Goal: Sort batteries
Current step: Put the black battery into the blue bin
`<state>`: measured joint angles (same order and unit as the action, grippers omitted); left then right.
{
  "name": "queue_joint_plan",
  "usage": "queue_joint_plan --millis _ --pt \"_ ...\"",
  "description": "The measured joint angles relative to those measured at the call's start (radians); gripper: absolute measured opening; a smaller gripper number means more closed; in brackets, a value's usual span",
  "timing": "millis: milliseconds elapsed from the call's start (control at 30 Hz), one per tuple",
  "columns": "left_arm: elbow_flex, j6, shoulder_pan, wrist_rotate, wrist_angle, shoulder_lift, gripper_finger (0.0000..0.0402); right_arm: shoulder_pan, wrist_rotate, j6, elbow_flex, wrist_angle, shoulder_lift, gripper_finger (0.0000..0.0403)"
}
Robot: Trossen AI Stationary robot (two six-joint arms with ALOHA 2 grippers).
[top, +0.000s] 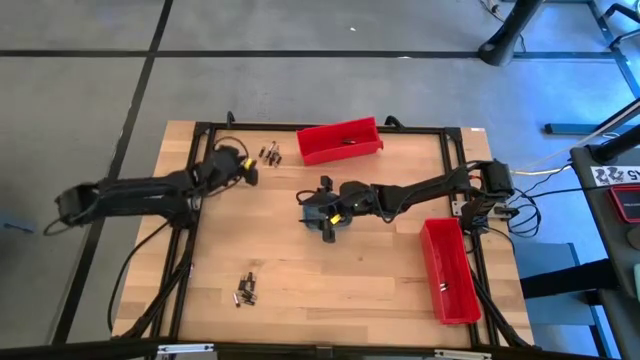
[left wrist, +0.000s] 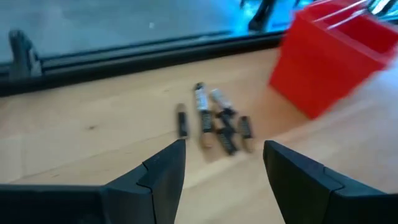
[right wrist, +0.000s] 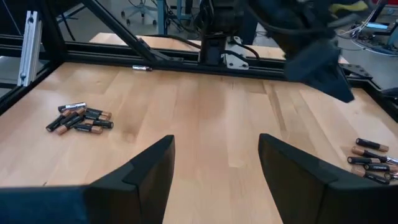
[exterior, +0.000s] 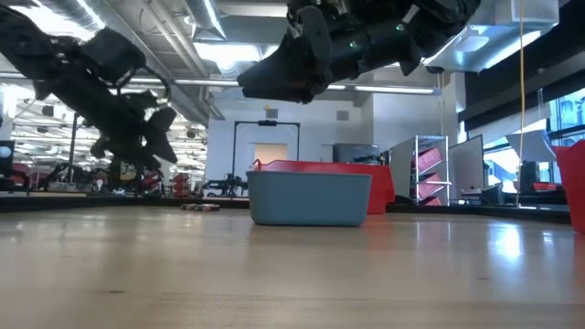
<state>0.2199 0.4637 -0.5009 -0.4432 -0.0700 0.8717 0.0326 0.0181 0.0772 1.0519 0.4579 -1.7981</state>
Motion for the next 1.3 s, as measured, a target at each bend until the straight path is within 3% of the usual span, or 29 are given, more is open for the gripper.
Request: queue_joint_plan --millis 200,300,667,900,1300 --pt "0.036 -0.051 -0.225 0.208 -0.140 0.179 0.0205 0.000 0.000 0.000 0.000 -0.003 0.000 0.0234" --pt "0.077 -0.065 -0.259 0.214 -0.237 0.313 0.0205 0.000 0.000 -0.001 0.000 -0.004 0.000 0.0234" --pt "0.286 -0.118 -0.314 0.273 -0.222 0.718 0.0204 0.000 0.000 -0.002 0.001 -0.020 0.000 0.0234" --pt "0.325 -0.136 -0.324 0.278 -0.173 0.742 0.0173 0.000 0.000 -0.015 0.001 -0.021 0.000 0.0234" --pt "0.328 -0.159 -0.326 0.266 -0.128 0.741 0.0057 0.000 0.000 -0.028 0.001 -0.040 -0.001 0.0234"
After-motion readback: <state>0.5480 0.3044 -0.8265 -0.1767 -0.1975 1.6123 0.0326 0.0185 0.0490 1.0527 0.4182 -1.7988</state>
